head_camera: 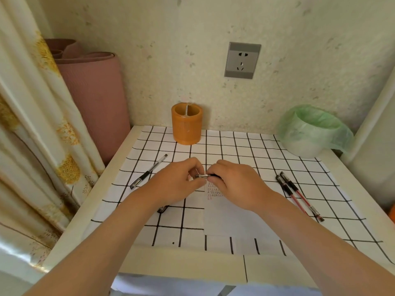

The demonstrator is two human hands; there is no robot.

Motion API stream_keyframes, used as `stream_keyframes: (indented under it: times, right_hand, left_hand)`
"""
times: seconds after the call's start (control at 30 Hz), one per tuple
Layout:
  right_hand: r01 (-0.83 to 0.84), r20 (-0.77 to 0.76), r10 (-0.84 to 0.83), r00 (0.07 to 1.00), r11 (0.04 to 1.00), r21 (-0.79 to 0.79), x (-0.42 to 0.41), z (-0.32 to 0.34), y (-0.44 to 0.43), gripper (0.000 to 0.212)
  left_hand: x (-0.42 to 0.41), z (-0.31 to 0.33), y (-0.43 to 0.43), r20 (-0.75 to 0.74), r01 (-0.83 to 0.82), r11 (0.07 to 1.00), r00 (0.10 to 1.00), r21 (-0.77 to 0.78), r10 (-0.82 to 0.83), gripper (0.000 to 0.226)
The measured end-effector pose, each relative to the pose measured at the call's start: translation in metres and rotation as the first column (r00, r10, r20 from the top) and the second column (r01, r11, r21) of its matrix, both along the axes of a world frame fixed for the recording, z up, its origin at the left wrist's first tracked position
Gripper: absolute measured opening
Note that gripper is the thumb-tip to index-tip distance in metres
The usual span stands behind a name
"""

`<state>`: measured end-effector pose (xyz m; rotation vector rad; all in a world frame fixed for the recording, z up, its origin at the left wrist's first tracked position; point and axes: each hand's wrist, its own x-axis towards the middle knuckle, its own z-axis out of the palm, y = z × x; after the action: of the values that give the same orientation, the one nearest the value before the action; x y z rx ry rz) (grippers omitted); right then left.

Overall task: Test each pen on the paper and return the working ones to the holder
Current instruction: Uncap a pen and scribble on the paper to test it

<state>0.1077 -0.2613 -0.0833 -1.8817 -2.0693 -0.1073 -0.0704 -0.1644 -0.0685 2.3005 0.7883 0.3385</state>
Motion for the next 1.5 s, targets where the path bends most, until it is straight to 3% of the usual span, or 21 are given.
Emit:
stream_keyframes:
  times: [0.1, 0.33, 0.47, 0.67, 0.8, 0.9, 1.0, 1.1, 1.17, 1.23, 1.37, 1.5]
  right_hand:
    - [-0.008, -0.019, 0.008, 1.0, 1.0, -0.025, 0.0, -0.002, -0.002, 0.021]
    - [-0.011, -0.071, 0.003, 0.998, 0.993, -0.12, -0.002, 0.0, -0.002, 0.022]
    - [0.012, 0.021, -0.011, 1.0, 0.998, -0.055, -0.002, -0.004, -0.002, 0.023]
    - [0.038, 0.023, -0.037, 0.999, 0.999, -0.038, -0.002, -0.004, -0.003, 0.026]
    - [0.059, -0.067, -0.064, 0.996, 0.995, -0.079, 0.0, 0.0, -0.002, 0.025]
    - [0.02, -0.226, -0.066, 0.972, 0.98, -0.199, 0.007, -0.001, -0.005, 0.023]
    - [0.029, -0.549, -0.16, 0.821, 0.971, -0.239, 0.015, -0.002, -0.012, 0.026]
    - [0.047, -0.863, -0.249, 0.44, 0.966, -0.255, 0.018, -0.001, -0.014, 0.033]
    - [0.031, -0.92, -0.26, 0.292, 0.964, -0.262, 0.019, -0.001, -0.013, 0.041]
    - [0.034, -0.917, -0.259, 0.304, 0.965, -0.261, 0.019, -0.005, -0.013, 0.043]
    - [0.097, -0.912, -0.277, 0.301, 0.961, -0.26, 0.008, -0.012, -0.013, 0.013]
    - [0.166, -0.926, -0.284, 0.247, 0.954, -0.249, -0.003, -0.018, -0.013, 0.023]
  left_hand:
    - [0.001, -0.004, 0.0, -0.016, -0.004, 0.997, 1.0, 0.074, 0.005, 0.002]
    - [0.004, -0.011, 0.003, -0.001, 0.004, 0.997, 1.0, 0.079, -0.004, 0.002]
    - [0.004, -0.013, 0.002, 0.033, 0.013, 0.996, 0.999, 0.088, -0.016, 0.003]
    - [0.002, -0.006, 0.003, 0.003, 0.007, 0.997, 1.0, 0.076, -0.008, 0.001]
    - [0.001, 0.0, 0.007, 0.016, 0.009, 0.997, 1.0, 0.082, -0.01, 0.002]
    - [-0.001, -0.002, 0.011, -0.075, 0.0, 0.986, 0.997, 0.169, 0.013, 0.004]
    - [-0.005, -0.007, 0.015, -0.151, -0.018, 0.976, 0.987, 0.219, 0.052, 0.006]
    - [-0.005, -0.006, 0.015, -0.163, 0.022, 0.973, 0.986, 0.23, 0.017, 0.007]
    - [-0.004, -0.006, 0.011, -0.192, 0.083, 0.967, 0.981, 0.242, -0.036, 0.007]
    - [-0.003, -0.009, 0.007, -0.222, 0.139, 0.962, 0.971, 0.236, -0.086, 0.008]
    - [0.0, -0.017, 0.004, -0.259, 0.191, 0.959, 0.956, 0.207, -0.135, 0.009]
    - [0.001, -0.02, 0.003, -0.27, 0.237, 0.939, 0.948, 0.25, -0.168, 0.013]
